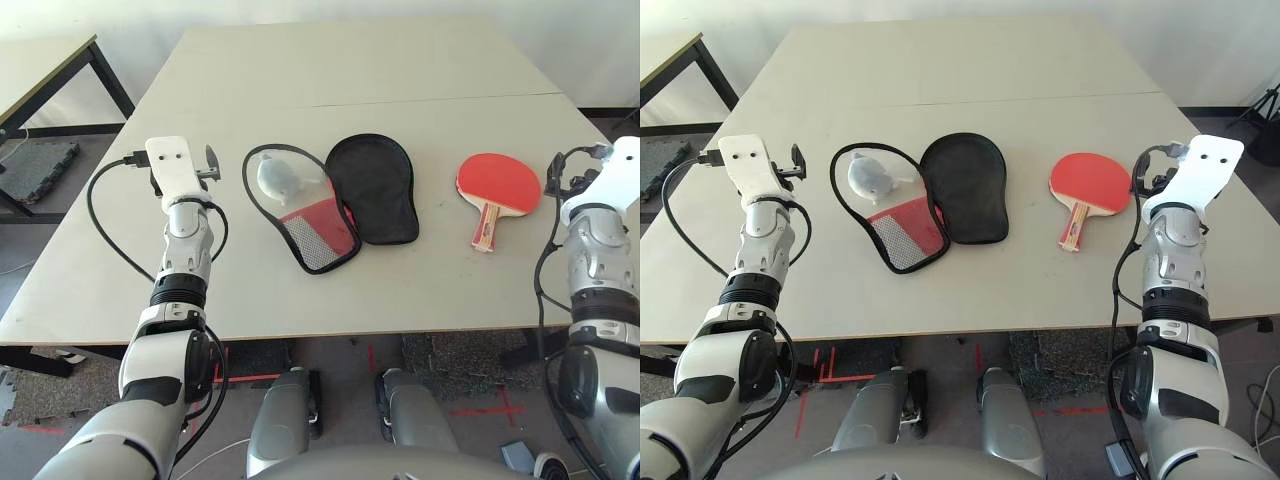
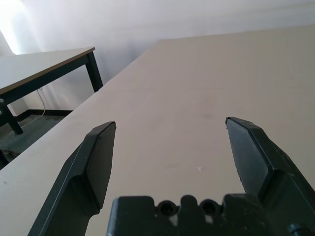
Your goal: Store the ping-pong paddle in its case and zip it.
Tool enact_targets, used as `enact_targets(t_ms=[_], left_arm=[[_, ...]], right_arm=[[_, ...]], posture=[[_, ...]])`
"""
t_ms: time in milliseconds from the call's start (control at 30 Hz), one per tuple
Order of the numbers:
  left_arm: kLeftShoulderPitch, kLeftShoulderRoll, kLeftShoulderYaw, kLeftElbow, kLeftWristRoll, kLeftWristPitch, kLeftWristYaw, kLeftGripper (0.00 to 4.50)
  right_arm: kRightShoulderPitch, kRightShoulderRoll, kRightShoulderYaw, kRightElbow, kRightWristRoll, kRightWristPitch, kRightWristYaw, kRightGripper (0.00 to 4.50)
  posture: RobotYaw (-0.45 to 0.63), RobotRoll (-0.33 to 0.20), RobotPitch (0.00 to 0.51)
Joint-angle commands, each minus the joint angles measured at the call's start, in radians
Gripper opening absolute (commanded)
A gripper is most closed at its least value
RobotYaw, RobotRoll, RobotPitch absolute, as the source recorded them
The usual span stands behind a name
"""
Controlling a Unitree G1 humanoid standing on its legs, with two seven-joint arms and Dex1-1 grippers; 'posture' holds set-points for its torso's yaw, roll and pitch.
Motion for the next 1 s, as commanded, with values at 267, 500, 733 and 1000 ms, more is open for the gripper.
enact_targets(t_ms=[267, 500, 733, 1000], left_arm=[[0.024, 0.032, -0.015, -0.129, -0.021, 0.075, -0.128, 4.50], [0.009, 0.097, -0.024, -0.256, -0.078, 0.185, -0.340, 4.50], [0.006, 0.147, -0.099, -0.362, -0.168, 0.257, -0.705, 4.50], [0.013, 0.178, -0.144, -0.446, -0.237, 0.383, -0.935, 4.50]], right_arm=[[-0.021, 0.015, 0.013, -0.138, 0.026, 0.197, -0.041, 4.49], [-0.049, 0.048, -0.010, -0.400, 0.062, 0.690, -0.179, 4.49], [-0.105, 0.103, -0.004, -0.632, 0.056, 1.201, -0.272, 4.49], [-0.198, 0.257, -0.092, -0.727, 0.027, 1.523, -0.283, 4.49]], posture=[[0.05, 0.000, 0.092], [0.01, 0.000, 0.110], [0.00, 0.000, 0.135], [0.02, 0.000, 0.138]])
